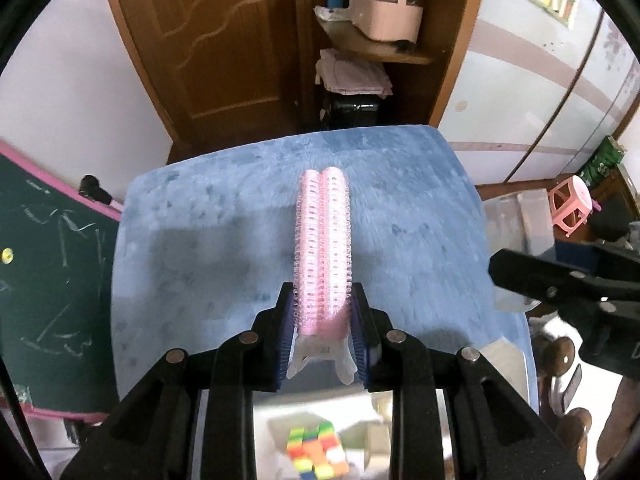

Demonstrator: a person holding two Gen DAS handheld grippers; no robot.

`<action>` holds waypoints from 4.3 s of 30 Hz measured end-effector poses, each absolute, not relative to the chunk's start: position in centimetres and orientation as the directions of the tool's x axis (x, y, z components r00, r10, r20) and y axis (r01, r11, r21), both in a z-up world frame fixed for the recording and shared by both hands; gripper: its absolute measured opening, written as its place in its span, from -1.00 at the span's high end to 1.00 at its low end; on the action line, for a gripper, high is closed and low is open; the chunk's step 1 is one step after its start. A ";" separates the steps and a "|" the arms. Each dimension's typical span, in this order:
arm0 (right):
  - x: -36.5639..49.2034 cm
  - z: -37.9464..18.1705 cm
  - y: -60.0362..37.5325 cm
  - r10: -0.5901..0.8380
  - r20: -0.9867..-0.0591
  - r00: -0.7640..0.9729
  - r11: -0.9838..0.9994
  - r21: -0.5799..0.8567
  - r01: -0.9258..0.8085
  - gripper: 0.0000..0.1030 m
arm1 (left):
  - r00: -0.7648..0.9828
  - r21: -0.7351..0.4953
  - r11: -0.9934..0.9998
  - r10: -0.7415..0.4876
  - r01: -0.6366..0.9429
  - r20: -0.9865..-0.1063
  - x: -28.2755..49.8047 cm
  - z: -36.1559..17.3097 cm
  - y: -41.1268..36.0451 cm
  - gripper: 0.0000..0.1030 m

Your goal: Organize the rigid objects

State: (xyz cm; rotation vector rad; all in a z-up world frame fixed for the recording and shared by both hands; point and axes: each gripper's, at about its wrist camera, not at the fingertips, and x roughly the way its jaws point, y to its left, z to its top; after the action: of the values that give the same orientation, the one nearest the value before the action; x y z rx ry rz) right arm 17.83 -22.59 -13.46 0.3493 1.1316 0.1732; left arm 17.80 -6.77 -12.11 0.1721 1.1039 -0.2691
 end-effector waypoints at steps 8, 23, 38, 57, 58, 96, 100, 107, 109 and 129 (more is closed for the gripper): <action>9.8 -10.7 -20.3 0.267 -0.852 0.450 0.962 0.259 -0.080 0.03 | 0.431 0.024 0.950 -0.118 0.310 -0.895 11.1 -11.2 -5.6 0.46; 0.0 -18.5 -20.3 0.161 -0.938 0.306 0.987 0.144 -0.076 0.02 | 0.284 0.047 0.942 -0.052 0.331 -0.957 3.7 -19.1 -6.0 0.45; -1.5 -21.6 -20.0 0.130 -0.963 0.234 0.990 0.114 -0.079 0.02 | 0.271 0.072 0.935 -0.027 0.346 -0.962 2.2 -21.6 -6.6 0.45; -2.2 -21.5 -19.7 0.158 -0.951 0.265 0.987 0.145 -0.066 -0.20 | 0.295 0.105 0.939 0.004 0.328 -0.955 1.4 -21.4 -6.3 -0.51; -2.3 -21.3 -19.7 0.160 -0.949 0.273 0.987 0.147 -0.066 -0.20 | 0.303 0.106 0.940 0.003 0.323 -0.953 1.4 -21.1 -6.3 -0.51; -6.4 -4.4 -13.2 0.057 -0.752 0.657 0.986 0.147 0.083 -0.47 | 0.588 0.037 0.992 -0.043 0.125 -0.807 -1.6 -3.2 2.3 -0.51; -6.6 -4.0 -13.0 0.051 -0.746 0.664 0.985 0.146 0.088 -0.48 | 0.593 0.029 0.992 -0.048 0.120 -0.804 -1.5 -3.0 2.5 -0.51; -6.5 -3.5 -12.8 0.041 -0.740 0.671 0.985 0.142 0.096 -0.48 | 0.597 0.027 0.993 -0.046 0.112 -0.801 -1.4 -2.7 2.6 -0.51; -6.5 -3.4 -12.7 0.041 -0.739 0.672 0.986 0.138 0.092 -0.48 | 0.596 0.026 0.993 -0.047 0.113 -0.802 -1.4 -2.7 2.6 -0.51; -6.3 -2.9 -12.6 0.038 -0.739 0.673 0.992 0.109 0.065 -0.52 | 0.599 0.029 0.994 -0.042 0.107 -0.800 -1.3 -2.7 2.4 -0.53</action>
State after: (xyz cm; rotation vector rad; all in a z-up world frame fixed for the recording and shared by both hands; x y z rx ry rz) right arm -6.32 -12.58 -2.94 0.1302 0.8329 -0.0153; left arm -1.27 2.39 -2.67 0.0765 0.9251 -0.0866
